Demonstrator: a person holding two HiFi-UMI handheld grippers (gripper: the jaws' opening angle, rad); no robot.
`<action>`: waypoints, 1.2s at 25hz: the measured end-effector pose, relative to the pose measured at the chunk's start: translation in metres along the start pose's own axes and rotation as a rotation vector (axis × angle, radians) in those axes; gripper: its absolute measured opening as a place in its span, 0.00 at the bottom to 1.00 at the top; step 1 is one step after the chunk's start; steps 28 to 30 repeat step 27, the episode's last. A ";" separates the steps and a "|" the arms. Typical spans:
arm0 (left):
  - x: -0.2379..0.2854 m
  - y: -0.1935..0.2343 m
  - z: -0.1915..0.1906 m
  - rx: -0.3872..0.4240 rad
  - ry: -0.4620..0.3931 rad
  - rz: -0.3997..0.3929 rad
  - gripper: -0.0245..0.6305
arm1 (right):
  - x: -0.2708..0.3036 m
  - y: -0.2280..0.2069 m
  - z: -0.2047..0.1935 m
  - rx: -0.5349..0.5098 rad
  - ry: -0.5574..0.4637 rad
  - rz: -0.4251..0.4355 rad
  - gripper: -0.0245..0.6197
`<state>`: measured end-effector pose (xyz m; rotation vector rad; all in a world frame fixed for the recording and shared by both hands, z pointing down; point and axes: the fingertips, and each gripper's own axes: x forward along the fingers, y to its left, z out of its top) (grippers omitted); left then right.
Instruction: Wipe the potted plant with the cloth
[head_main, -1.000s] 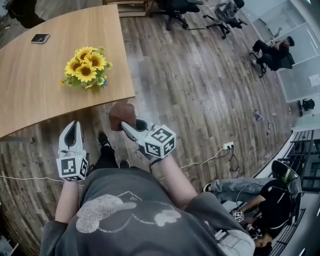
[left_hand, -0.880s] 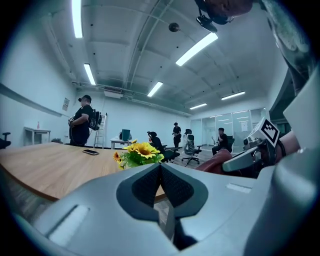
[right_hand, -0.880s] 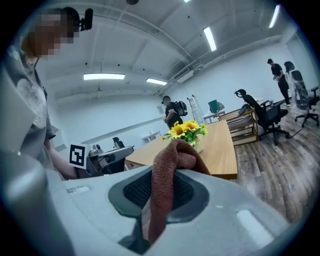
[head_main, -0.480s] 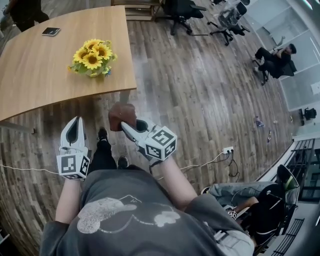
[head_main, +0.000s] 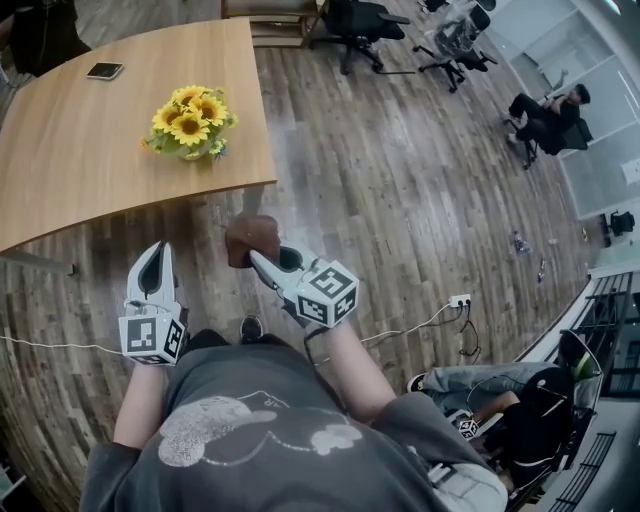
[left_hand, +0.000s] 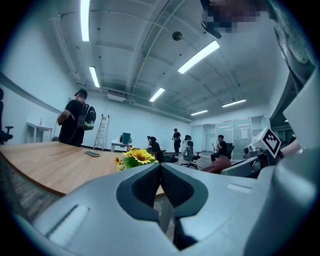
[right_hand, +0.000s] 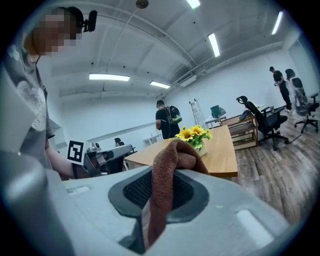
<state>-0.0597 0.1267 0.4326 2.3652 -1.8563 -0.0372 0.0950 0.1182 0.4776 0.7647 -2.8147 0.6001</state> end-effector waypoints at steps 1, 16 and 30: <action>0.000 -0.001 0.000 0.003 0.003 -0.009 0.07 | 0.000 0.001 0.002 0.003 -0.007 -0.007 0.11; -0.014 0.022 0.014 0.036 0.015 -0.029 0.07 | 0.017 0.032 0.026 -0.045 -0.069 -0.105 0.11; -0.036 0.036 0.013 0.036 0.012 -0.010 0.07 | 0.016 0.057 0.031 -0.060 -0.087 -0.129 0.11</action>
